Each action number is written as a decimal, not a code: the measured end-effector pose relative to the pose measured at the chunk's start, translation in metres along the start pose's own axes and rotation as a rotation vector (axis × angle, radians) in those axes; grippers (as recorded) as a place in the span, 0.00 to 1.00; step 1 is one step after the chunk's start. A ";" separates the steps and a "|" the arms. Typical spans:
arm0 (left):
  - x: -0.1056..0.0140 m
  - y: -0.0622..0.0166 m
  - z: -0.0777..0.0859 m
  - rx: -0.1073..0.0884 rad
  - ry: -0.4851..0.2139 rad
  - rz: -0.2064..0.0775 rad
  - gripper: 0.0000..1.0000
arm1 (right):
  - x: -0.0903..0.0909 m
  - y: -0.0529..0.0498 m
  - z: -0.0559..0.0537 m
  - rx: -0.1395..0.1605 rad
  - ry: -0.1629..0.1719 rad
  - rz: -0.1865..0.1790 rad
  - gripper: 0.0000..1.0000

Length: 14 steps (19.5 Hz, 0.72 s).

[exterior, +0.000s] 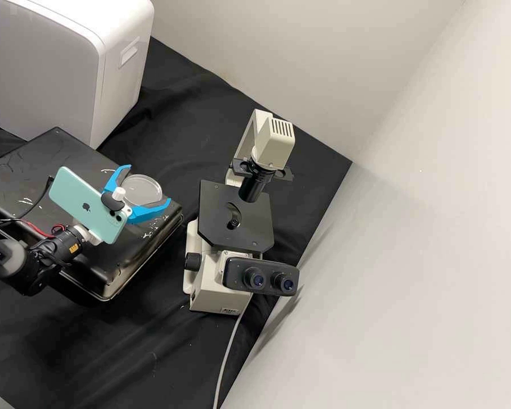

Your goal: Place the petri dish on the microscope

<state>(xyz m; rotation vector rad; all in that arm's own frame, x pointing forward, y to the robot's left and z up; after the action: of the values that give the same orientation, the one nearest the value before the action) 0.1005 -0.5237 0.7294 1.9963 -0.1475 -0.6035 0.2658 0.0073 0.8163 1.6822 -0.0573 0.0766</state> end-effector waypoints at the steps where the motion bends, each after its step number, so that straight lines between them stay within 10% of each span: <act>1: 0.000 0.0000 0.000 0.000 0.000 0.000 1.00 | 0.000 0.001 -0.001 0.005 0.002 0.005 0.00; 14: 0.001 0.0002 -0.001 0.001 0.011 0.002 1.00 | -0.011 0.026 -0.007 0.030 0.049 0.059 0.00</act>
<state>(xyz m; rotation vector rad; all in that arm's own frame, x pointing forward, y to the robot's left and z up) 0.1018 -0.5229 0.7299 1.9999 -0.1436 -0.5912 0.2528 0.0111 0.8421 1.7076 -0.0690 0.1637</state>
